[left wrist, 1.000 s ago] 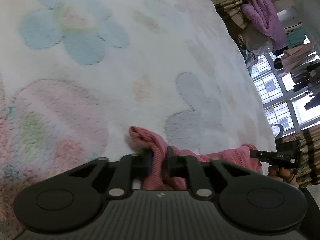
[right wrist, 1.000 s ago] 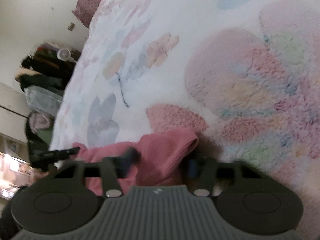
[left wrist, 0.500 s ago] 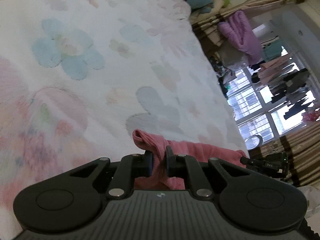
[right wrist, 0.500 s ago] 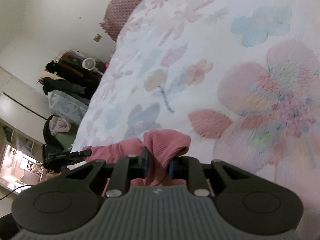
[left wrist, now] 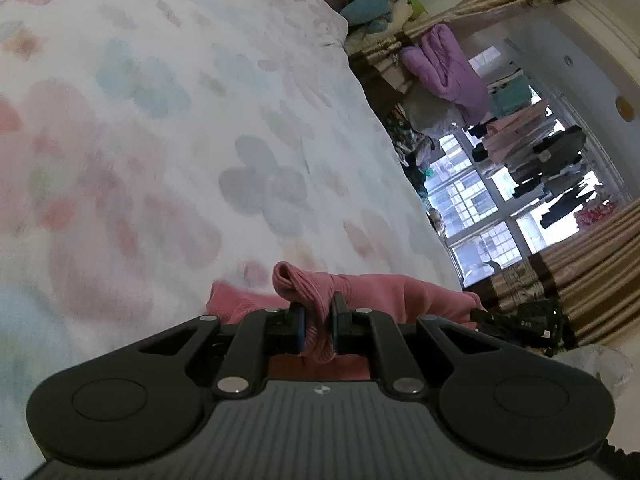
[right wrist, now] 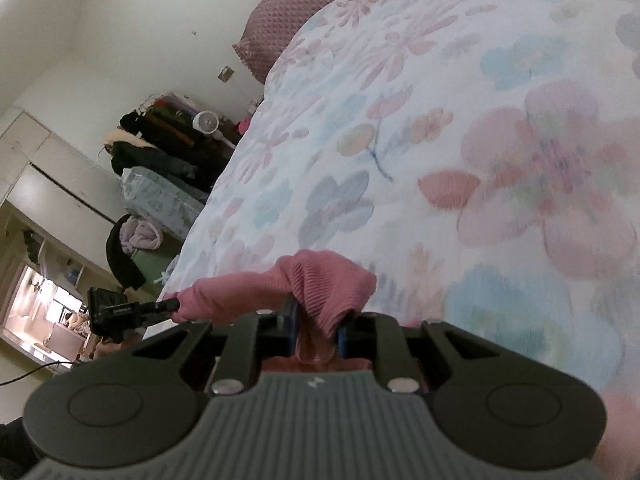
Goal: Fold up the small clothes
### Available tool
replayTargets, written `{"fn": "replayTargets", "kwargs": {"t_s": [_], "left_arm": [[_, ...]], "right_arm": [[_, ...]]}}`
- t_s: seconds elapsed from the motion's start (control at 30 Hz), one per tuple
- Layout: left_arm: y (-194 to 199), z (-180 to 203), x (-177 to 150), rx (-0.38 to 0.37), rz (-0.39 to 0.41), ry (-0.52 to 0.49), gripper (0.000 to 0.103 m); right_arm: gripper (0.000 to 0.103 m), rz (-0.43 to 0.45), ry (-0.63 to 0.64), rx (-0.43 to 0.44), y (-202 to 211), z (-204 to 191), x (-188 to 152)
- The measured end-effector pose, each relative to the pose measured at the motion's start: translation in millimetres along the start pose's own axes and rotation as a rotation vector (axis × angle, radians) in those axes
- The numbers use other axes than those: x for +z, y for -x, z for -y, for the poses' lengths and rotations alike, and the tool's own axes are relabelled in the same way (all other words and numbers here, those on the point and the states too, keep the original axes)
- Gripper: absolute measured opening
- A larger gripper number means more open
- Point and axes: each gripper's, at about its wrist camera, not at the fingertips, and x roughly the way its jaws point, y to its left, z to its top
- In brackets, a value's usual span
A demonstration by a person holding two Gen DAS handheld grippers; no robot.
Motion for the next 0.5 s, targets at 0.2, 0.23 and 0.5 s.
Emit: {"fn": "replayTargets", "kwargs": {"t_s": [0.2,0.23,0.5], "left_arm": [[21.2,0.3,-48.9,-0.024,-0.027,0.029,0.012],[22.6,-0.1,-56.5,-0.025,-0.034,0.033,0.012],[17.9,-17.8,-123.4,-0.013,-0.106,0.099,0.012]], "right_arm": [[0.013,-0.019,-0.002,0.012,27.1,-4.9,-52.3],[0.013,-0.025,0.000,0.016,31.4,-5.7,-60.6],[0.013,-0.123,-0.003,-0.009,40.6,8.8,-144.0]]}}
